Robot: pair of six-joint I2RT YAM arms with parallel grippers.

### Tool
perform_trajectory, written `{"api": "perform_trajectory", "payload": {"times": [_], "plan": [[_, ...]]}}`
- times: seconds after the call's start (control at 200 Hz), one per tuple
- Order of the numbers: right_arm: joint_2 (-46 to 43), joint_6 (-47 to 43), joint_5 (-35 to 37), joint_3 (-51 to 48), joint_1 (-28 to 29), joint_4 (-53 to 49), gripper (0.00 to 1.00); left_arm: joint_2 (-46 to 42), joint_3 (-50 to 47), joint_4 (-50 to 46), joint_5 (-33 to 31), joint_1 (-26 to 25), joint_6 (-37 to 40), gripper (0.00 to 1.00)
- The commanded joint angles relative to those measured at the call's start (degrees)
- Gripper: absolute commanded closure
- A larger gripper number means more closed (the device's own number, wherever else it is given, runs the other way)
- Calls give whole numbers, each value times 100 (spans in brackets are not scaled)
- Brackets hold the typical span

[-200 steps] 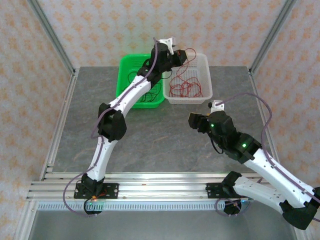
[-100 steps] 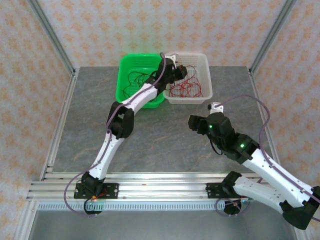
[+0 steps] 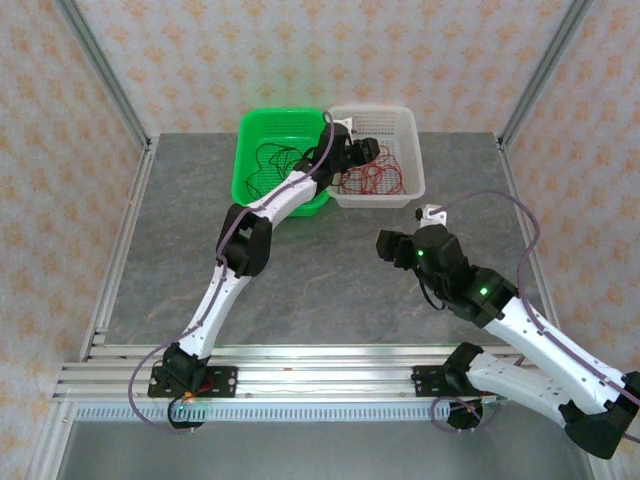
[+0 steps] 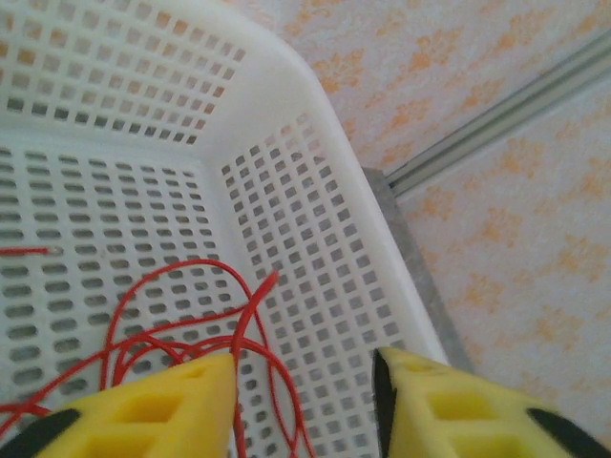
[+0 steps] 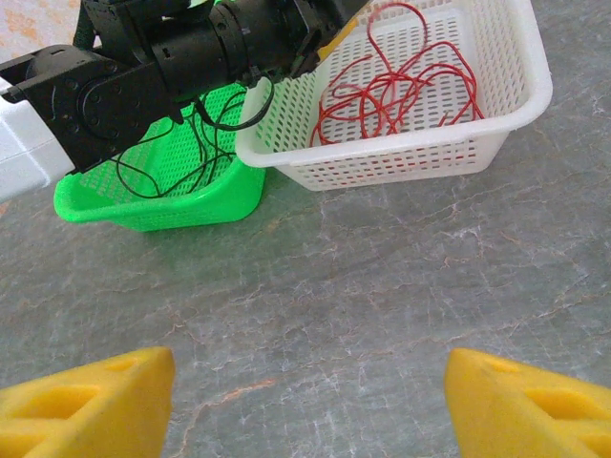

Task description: Untangle the cables

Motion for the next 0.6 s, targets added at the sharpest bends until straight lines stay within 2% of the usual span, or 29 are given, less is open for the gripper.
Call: {"api": "perform_trajectory", "payload": {"times": [0.0,0.085,0.135,0.405,0.596], "plan": [[-5,91,112,0,-14,-67,26,28,348,294,-1,-39,36,41],[-7,104,112,16,-15,-82,26,-72,364,332,-49,-48,101,30],[-13,127,110,32,-14,-100,26,-133,364,330,-90,-55,154,27],[-75,324,467,195,-18,-420,26,-860,109,162,-592,-80,789,25],[-73,336,870,132,-271,-543,23,-2337,-1351,623,-1247,-87,1366,24]]}}
